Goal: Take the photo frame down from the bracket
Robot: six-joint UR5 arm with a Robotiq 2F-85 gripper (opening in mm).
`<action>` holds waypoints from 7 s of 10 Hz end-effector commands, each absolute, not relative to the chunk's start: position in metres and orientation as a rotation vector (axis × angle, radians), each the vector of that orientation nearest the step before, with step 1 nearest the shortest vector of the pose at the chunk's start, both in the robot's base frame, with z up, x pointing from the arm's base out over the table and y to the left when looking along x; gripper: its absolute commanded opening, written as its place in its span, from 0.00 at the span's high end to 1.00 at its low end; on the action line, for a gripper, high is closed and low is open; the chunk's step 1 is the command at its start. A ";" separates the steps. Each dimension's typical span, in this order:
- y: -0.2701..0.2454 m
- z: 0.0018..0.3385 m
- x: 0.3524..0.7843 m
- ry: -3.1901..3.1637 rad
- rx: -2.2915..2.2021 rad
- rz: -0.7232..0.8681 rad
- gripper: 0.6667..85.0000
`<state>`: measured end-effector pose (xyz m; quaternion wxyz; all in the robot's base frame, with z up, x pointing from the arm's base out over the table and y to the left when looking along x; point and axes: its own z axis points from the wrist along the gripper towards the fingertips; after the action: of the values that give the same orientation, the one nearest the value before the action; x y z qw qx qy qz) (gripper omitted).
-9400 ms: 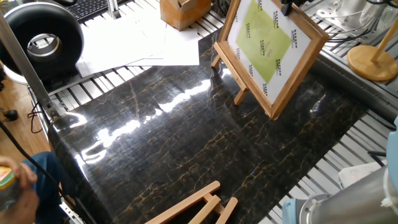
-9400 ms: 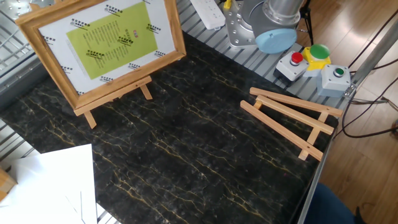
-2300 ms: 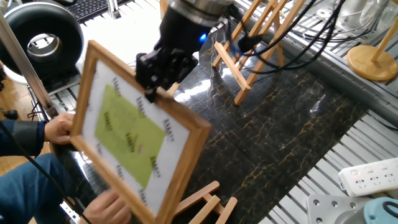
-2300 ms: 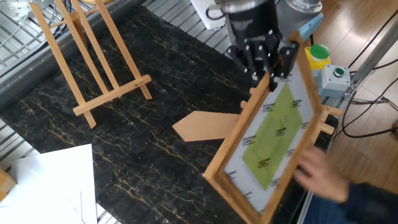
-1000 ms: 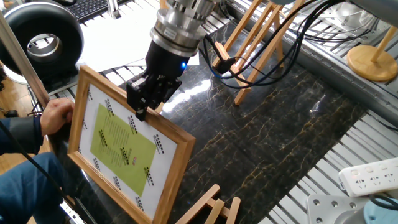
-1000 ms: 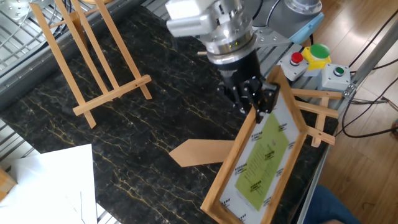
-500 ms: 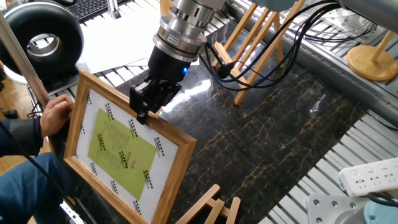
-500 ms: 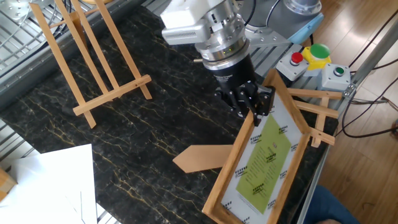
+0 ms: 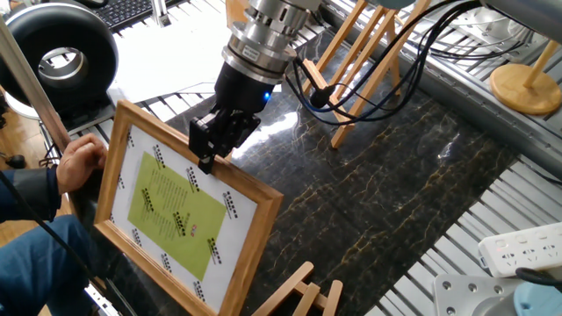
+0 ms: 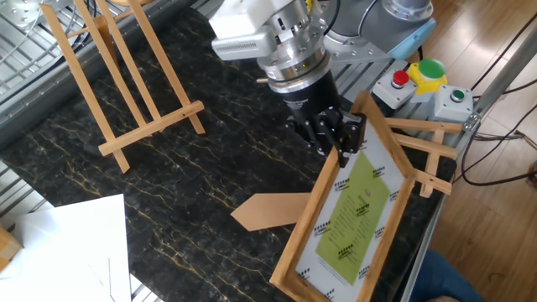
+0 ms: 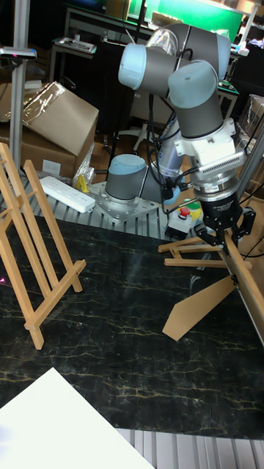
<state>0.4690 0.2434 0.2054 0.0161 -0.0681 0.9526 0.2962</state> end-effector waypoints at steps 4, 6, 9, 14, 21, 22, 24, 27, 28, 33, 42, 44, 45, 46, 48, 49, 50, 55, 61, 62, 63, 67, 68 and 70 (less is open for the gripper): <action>0.239 0.203 0.469 2.984 -0.180 0.908 0.99; 0.256 0.215 0.464 2.958 -0.177 1.032 0.99; 0.286 0.244 0.456 2.878 -0.203 1.276 0.99; 0.291 0.251 0.444 2.879 -0.263 1.344 0.99; 0.250 0.192 0.437 2.887 -0.336 1.236 0.99; 0.248 0.190 0.436 2.891 -0.330 1.233 0.99; 0.241 0.184 0.437 2.912 -0.319 1.185 0.99; 0.228 0.174 0.438 2.930 -0.347 1.102 0.99; 0.225 0.171 0.438 2.937 -0.354 1.082 0.99; 0.219 0.164 0.441 2.943 -0.371 1.041 0.99; 0.247 0.198 0.431 2.932 -0.276 1.260 0.99; 0.250 0.202 0.430 2.906 -0.316 1.286 0.99; 0.248 0.197 0.432 2.895 -0.349 1.276 0.99; 0.238 0.180 0.435 2.897 -0.381 1.231 0.99; 0.217 0.145 0.442 2.930 -0.418 1.091 0.99; 0.207 0.132 0.446 2.944 -0.439 1.019 0.99; 0.204 0.127 0.448 2.953 -0.439 0.986 0.99; 0.176 0.111 0.451 2.994 -0.558 0.767 0.83; 0.186 0.122 0.442 3.024 -0.589 0.817 0.38; 0.199 0.133 0.437 3.029 -0.556 0.901 0.27; 0.208 0.141 0.432 3.017 -0.567 0.969 0.11; 0.219 0.155 0.425 3.005 -0.535 1.064 0.00; 0.217 0.153 0.425 3.011 -0.535 1.048 0.00; 0.212 0.149 0.425 3.012 -0.564 1.021 0.00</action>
<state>0.4251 0.2115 0.1457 -0.0456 -0.1721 0.9332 0.3120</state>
